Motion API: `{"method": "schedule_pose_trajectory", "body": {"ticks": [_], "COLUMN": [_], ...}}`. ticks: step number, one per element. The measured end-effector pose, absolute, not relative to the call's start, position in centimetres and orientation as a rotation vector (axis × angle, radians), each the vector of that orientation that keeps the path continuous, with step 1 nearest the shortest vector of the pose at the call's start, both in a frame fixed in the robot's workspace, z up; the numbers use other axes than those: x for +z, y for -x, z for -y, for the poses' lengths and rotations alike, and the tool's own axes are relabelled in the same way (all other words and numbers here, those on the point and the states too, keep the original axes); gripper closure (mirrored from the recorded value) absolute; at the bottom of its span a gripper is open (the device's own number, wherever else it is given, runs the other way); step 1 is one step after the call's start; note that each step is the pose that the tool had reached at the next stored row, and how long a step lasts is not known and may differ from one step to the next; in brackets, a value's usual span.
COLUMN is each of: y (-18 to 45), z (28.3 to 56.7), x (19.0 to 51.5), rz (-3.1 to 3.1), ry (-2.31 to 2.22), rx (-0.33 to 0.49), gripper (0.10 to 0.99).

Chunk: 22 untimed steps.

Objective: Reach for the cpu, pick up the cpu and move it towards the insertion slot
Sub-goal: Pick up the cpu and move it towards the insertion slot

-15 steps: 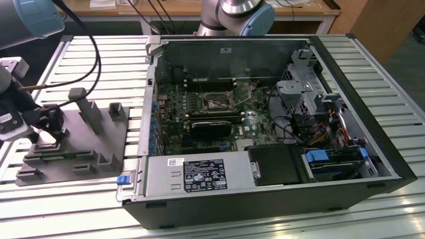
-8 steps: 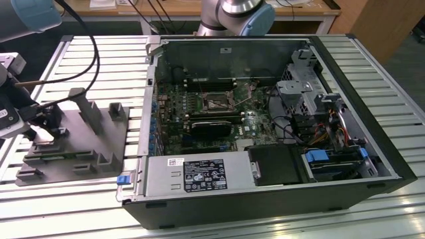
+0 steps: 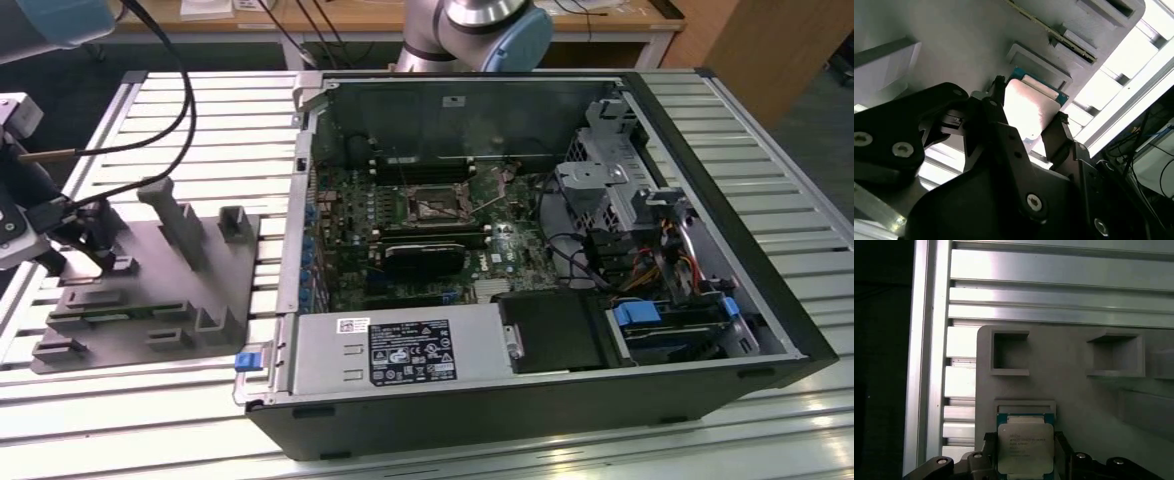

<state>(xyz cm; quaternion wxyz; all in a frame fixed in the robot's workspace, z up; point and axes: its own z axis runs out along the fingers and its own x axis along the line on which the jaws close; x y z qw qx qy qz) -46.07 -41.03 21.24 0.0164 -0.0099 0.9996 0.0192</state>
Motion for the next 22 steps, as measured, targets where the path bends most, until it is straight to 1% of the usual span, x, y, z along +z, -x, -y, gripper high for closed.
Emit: {"method": "schedule_pose_trajectory", "body": {"ticks": [22], "y": [46.1], "z": [41.0], "x": [25.0], "rz": [-3.104], "ry": [0.031], "rx": [0.06], "gripper": [0.545]}}
